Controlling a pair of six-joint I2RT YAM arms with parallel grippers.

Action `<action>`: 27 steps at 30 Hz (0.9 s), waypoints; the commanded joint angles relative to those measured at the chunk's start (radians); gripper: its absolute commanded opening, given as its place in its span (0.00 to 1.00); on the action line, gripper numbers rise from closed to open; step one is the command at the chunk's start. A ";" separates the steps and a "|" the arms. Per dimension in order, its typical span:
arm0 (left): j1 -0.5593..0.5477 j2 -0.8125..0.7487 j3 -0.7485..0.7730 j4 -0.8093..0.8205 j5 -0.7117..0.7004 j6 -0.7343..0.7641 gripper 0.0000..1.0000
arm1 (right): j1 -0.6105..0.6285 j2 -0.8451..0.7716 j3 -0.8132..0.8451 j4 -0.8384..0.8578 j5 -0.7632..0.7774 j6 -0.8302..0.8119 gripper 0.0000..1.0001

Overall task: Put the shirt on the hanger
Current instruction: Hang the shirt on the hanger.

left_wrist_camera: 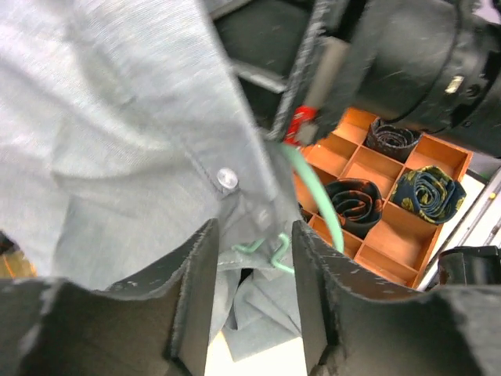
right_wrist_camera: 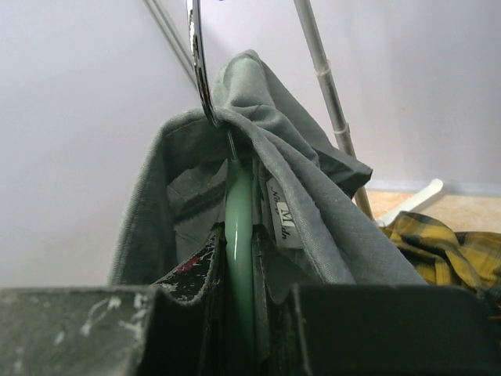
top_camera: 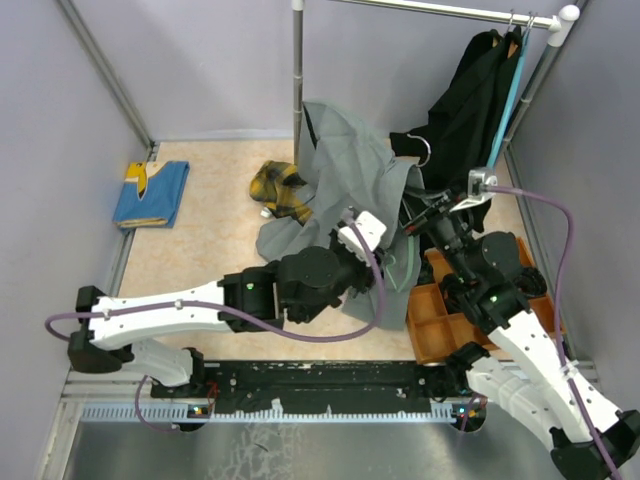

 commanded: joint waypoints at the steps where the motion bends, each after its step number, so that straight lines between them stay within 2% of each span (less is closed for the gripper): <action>1: -0.007 -0.126 -0.084 0.064 -0.093 -0.075 0.53 | -0.004 -0.060 -0.008 0.225 0.035 0.068 0.00; 3: -0.007 -0.182 -0.138 0.087 -0.112 -0.110 0.62 | -0.005 -0.069 -0.008 0.245 0.043 0.083 0.00; 7: -0.005 -0.250 -0.209 0.102 -0.121 -0.143 0.71 | -0.004 -0.064 0.030 0.220 -0.002 0.073 0.00; 11: -0.005 -0.303 -0.187 0.038 -0.073 -0.065 0.82 | -0.005 -0.086 0.039 0.195 -0.063 0.032 0.00; 15: -0.005 -0.372 -0.182 -0.019 -0.056 -0.044 0.91 | -0.005 -0.134 -0.041 0.312 -0.093 0.043 0.00; 21: -0.005 -0.483 -0.265 0.017 -0.127 -0.071 0.93 | -0.005 -0.137 -0.080 0.524 -0.092 0.118 0.00; 27: -0.005 -0.540 -0.387 0.093 -0.110 -0.184 0.86 | -0.005 -0.082 0.044 0.503 -0.002 0.145 0.00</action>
